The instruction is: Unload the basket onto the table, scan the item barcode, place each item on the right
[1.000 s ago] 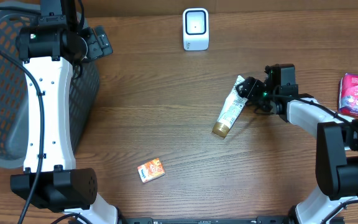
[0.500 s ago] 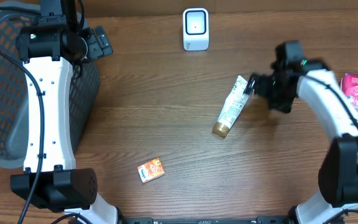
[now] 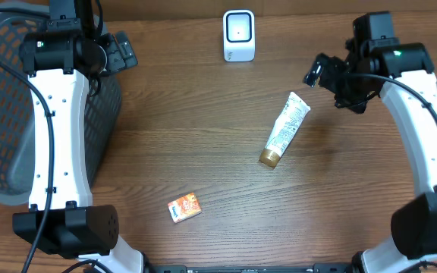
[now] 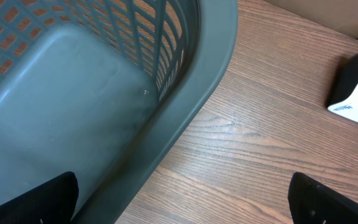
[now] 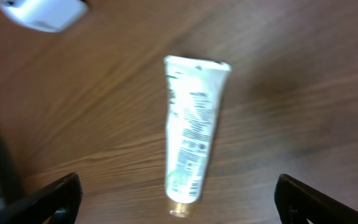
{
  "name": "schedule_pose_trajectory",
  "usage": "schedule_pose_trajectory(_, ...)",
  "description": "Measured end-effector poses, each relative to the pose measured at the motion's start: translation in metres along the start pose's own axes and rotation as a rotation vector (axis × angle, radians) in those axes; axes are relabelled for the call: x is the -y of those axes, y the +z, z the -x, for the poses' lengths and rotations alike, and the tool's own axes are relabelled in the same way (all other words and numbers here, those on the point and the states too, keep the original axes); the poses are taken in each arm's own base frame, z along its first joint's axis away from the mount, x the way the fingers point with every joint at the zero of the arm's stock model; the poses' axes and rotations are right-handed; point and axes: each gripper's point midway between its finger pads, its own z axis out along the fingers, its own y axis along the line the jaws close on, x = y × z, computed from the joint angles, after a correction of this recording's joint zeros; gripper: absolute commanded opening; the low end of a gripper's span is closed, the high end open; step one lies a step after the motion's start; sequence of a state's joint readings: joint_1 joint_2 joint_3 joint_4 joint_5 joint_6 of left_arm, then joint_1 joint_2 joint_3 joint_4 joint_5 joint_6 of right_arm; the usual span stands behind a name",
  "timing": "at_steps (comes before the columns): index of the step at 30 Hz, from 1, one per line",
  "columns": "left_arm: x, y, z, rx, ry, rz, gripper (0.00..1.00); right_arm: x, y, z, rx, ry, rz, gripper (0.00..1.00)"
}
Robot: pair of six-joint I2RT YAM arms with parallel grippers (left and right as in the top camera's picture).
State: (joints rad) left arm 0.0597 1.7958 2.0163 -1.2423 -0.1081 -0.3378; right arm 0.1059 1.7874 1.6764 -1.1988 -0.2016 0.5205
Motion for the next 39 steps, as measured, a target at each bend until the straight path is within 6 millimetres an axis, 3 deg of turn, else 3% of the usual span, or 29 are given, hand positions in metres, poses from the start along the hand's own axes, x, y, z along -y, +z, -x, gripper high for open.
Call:
schedule_pose_trajectory(3,0.000,0.000,0.000,0.000,0.000,0.000,1.00,0.003,0.026,-0.005,-0.049,0.029,-0.051,1.00)
schedule_pose_trajectory(10,0.000,0.000,0.000,0.000,0.000,0.000,0.99,-0.013,0.092,-0.015,-0.115,0.060,-0.081,1.00)
schedule_pose_trajectory(16,0.000,0.000,0.000,0.000,0.000,0.000,1.00,0.001,0.137,-0.023,-0.197,0.129,-0.129,1.00)
schedule_pose_trajectory(29,0.000,0.000,0.000,0.000,0.000,0.000,1.00,0.030,0.139,-0.031,-0.203,0.157,-0.279,1.00)
schedule_pose_trajectory(36,0.000,0.000,0.000,0.000,0.000,0.000,1.00,0.027,0.132,-0.049,-0.226,0.118,-0.358,0.98)
schedule_pose_trajectory(39,0.000,0.000,0.000,0.000,0.000,0.000,1.00,0.011,0.127,-0.050,-0.193,0.083,-0.379,0.98)
